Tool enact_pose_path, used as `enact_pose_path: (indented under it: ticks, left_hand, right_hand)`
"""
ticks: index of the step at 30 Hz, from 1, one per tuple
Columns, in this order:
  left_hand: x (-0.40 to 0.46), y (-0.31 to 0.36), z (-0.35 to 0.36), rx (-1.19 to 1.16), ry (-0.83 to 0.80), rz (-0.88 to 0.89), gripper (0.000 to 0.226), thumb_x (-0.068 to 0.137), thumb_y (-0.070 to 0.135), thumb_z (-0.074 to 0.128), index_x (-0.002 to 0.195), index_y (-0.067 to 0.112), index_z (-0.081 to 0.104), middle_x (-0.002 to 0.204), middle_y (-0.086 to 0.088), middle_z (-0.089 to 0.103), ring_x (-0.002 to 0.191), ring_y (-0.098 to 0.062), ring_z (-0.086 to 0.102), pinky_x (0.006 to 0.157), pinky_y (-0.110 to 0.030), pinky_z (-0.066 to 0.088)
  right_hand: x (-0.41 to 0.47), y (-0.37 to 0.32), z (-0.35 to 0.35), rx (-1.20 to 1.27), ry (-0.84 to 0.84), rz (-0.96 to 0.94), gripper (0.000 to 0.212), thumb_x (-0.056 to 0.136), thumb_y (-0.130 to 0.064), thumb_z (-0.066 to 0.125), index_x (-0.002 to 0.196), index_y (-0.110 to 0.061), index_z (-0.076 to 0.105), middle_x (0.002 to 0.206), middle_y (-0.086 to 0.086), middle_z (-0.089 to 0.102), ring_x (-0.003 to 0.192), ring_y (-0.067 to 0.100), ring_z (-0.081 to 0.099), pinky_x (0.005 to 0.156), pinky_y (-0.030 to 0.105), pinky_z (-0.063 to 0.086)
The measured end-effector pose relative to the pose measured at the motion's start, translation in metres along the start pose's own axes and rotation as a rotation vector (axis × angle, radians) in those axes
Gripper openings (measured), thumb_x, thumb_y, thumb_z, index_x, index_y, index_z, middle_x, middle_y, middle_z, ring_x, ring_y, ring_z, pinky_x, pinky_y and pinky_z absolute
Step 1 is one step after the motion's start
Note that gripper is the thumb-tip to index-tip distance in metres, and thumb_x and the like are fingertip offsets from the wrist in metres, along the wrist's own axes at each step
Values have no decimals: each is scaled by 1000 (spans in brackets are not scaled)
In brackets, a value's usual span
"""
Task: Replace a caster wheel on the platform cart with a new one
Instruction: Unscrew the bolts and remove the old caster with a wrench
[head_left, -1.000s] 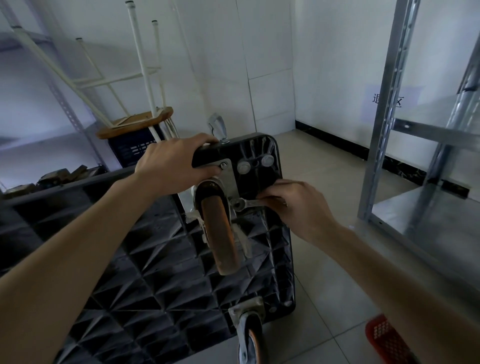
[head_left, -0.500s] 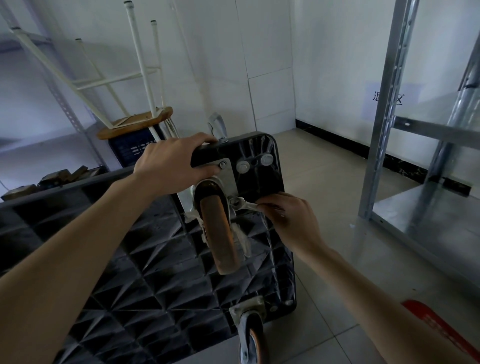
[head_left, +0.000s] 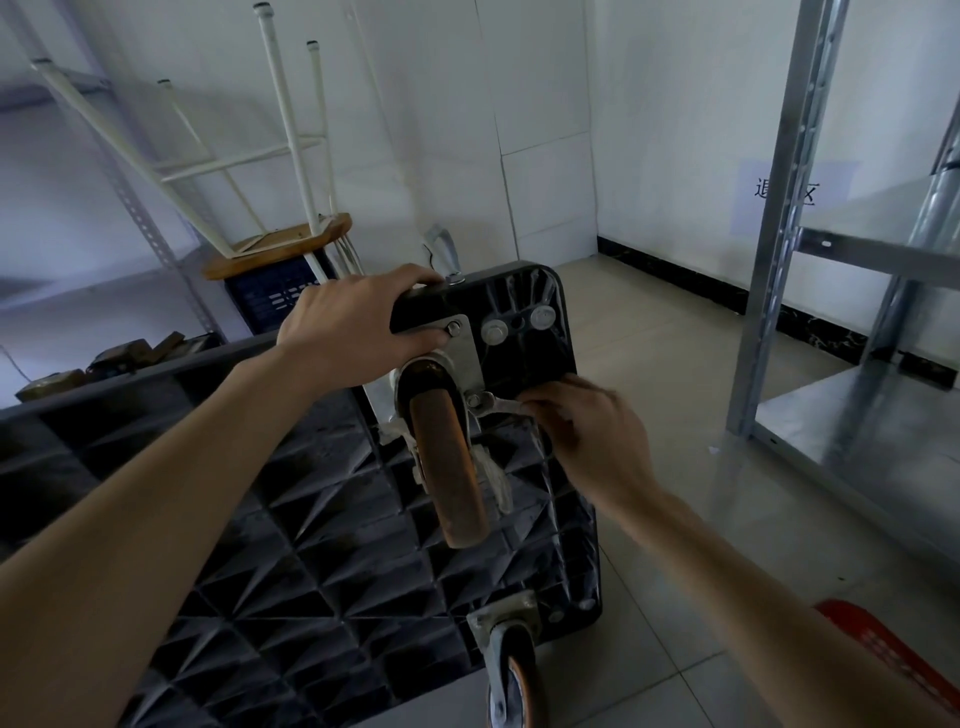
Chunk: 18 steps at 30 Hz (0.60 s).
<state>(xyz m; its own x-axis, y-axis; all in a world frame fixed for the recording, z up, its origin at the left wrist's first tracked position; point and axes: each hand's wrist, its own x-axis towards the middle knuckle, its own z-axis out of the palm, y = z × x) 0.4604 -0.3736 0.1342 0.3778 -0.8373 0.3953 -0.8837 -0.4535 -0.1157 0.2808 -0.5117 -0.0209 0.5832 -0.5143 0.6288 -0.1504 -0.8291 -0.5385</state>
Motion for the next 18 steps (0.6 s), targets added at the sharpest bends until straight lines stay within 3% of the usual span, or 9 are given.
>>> enact_pose_path:
  ticks: [3, 6, 9, 14, 18]
  left_hand:
    - [0, 1, 0, -3, 6, 2, 60, 86, 69, 59, 139, 47, 41, 112, 7, 70, 97, -25, 65, 71, -33, 38]
    - [0, 1, 0, 4, 5, 5, 60, 86, 68, 59, 139, 46, 40, 112, 7, 70, 97, -25, 66, 71, -34, 39]
    - [0, 0, -1, 4, 6, 7, 60, 86, 68, 59, 139, 47, 40, 114, 7, 70, 99, -26, 66, 72, -34, 41]
    - [1, 0, 0, 10, 1, 0, 60, 87, 68, 58, 139, 47, 39, 115, 7, 70, 100, -26, 66, 72, -34, 40]
    - [1, 1, -1, 3, -4, 1, 60, 87, 68, 58, 140, 46, 39, 115, 7, 70, 99, -25, 66, 72, -34, 39]
  right_hand:
    - [24, -9, -30, -270, -15, -265, 14, 93, -22, 69, 101, -30, 76, 96, -11, 70, 81, 17, 67, 78, 32, 39]
    - [45, -29, -51, -520, -87, -496, 29, 78, -8, 78, 99, -28, 78, 91, -7, 70, 82, 19, 67, 74, 30, 23]
    - [55, -50, -61, -688, -174, -660, 27, 78, -6, 74, 98, -24, 77, 94, -2, 69, 82, 19, 64, 77, 31, 27]
    - [51, -51, -64, -752, -187, -692, 26, 84, -8, 71, 103, -25, 76, 98, -3, 68, 87, 18, 62, 79, 31, 26]
    - [40, -27, -60, -485, -98, -558, 28, 84, -10, 75, 105, -28, 77, 95, -9, 69, 85, 16, 64, 72, 29, 18]
